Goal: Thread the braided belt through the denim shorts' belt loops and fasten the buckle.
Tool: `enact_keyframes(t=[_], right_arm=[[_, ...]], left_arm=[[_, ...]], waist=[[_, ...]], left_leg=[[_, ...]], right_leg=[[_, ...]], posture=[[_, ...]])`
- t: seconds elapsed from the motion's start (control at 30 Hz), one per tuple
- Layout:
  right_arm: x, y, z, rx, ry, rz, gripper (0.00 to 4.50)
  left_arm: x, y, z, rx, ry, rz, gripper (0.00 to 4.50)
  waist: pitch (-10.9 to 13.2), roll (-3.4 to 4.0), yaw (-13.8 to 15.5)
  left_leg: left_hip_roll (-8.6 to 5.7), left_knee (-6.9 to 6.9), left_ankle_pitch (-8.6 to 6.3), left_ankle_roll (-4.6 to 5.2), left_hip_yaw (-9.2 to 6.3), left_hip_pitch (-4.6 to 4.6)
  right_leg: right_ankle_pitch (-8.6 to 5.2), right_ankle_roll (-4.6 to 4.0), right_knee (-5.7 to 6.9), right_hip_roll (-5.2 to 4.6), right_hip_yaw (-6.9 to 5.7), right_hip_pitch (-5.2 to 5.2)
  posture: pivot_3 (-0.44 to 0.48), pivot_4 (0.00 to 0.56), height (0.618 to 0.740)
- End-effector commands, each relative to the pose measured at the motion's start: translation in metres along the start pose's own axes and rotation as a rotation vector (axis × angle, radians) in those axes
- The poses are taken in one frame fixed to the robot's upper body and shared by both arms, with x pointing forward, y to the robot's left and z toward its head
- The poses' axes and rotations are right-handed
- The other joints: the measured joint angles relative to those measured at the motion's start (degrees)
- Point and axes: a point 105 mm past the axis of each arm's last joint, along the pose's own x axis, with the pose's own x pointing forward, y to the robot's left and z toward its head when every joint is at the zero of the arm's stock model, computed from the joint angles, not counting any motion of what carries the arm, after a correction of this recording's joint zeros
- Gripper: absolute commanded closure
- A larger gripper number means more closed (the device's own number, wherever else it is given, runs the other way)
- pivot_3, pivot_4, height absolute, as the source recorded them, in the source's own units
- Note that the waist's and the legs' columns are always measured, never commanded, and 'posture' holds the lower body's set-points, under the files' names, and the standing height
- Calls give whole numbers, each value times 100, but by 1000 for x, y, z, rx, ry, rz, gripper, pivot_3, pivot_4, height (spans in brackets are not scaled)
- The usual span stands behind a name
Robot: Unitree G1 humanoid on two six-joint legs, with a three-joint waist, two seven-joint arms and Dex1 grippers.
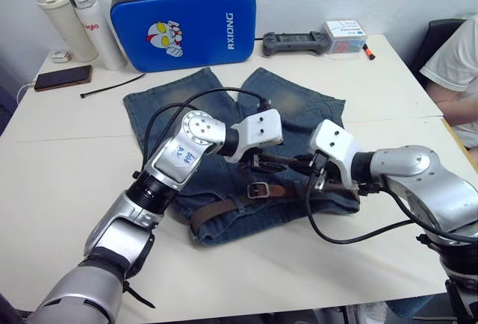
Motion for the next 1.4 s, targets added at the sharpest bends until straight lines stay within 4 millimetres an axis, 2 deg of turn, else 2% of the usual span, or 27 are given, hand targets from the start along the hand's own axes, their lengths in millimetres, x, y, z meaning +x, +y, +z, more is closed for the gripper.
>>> enact_keyframes(t=[0.03, 0.07, 0.17, 0.3, 0.37, 0.6, 0.83, 0.87, 0.9, 0.93, 0.97, 1.1, 1.17, 1.4], right_arm=[[-4, -2, 11, -36, -38, -16, 4500], [-4, -2, 11, -36, -38, -16, 4500], [-4, -2, 12, -31, -42, -18, 4500], [-5, -2, 13, -26, -46, -22, 4500], [-5, -2, 13, -24, -47, -24, 4500], [-8, -6, 14, -28, -49, -38, 4500], [-32, -6, 17, -74, -39, -21, 1332], [-37, -1, 13, -113, -12, -10, 1016], [-40, 2, 11, -141, 7, 1, 415], [-40, 9, 8, -164, 17, 23, 40], [-39, 14, 6, -177, 21, 39, 40], [-16, 40, -3, -237, -21, 78, 40], [-5, 46, -12, -273, 0, 79, 40], [14, 38, -26, -367, 27, 0, 40]], left_arm=[[-5, 4, 10, 45, -21, 8, 1411], [-5, 2, 10, 44, -20, 2, 1411], [-5, -1, 5, 44, 1, -18, 2192], [-7, -2, 0, 37, 21, -33, 3959], [-8, -2, 0, 33, 23, -34, 4461], [-9, -2, -1, 28, 27, -46, 4461], [-15, 8, 0, 51, 40, -5, 4500], [-19, 11, -2, 74, 57, 10, 4500], [-22, 13, -3, 91, 69, 19, 4500], [-25, 15, -5, 116, 90, 30, 4500], [-27, 16, -7, 133, 104, 36, 4500], [-34, 18, -16, 190, 164, 39, 4500], [-35, 18, -17, 199, 172, 39, 4500], [-38, 18, -19, 214, 191, 33, 4500]], waist=[[0, 0, -17], [0, 0, -18], [0, 0, -11], [0, 0, -6], [0, 0, -6], [0, 0, -8], [0, 0, -1], [0, 0, 0], [0, 0, 2], [0, 0, 3], [0, 0, 3], [0, 0, -19], [0, 0, -9], [0, 0, -3]], left_leg=[[0, 0, 0, 0, 0, 0], [0, -1, 0, 0, 1, 0], [1, 0, 0, 0, 1, 0], [1, 1, 0, 0, 1, 0], [0, 2, 0, 0, 1, 0], [1, 2, 0, 0, 1, 0], [0, 5, 0, 0, 1, -1], [0, 5, 0, 1, 1, 0], [0, 5, 0, 1, 1, -1], [0, 4, 0, 1, 1, 0], [2, 4, -1, 1, 1, -1], [2, 5, 0, 1, 10, 2], [3, 7, 0, 0, 9, 1], [0, 28, -2, 3, 8, -1]], right_leg=[[0, 0, 0, 0, 2, 0], [0, 0, 2, 1, 2, -1], [0, 0, 2, 2, 2, -1], [0, 0, 2, 2, 1, -1], [0, 0, 3, 2, 2, -1], [0, 0, 4, 2, 2, -1], [0, 0, 5, 2, 0, -1], [0, 0, 5, 2, 1, 0], [0, 0, 5, 2, 1, 0], [0, 0, 5, 2, 0, 0], [0, 0, 4, 2, -1, 0], [0, 0, 10, 4, 7, -2], [0, 0, 11, 5, 6, -2], [0, 0, 19, 4, 4, 0]], posture=[[0, 150, 740], [0, 150, 740], [0, 150, 740], [0, 150, 740], [0, 150, 740], [0, 150, 740], [0, 150, 740], [0, 150, 740], [0, 150, 740], [0, 150, 740], [0, 150, 740], [0, 150, 740], [0, 150, 740], [0, 150, 740]])
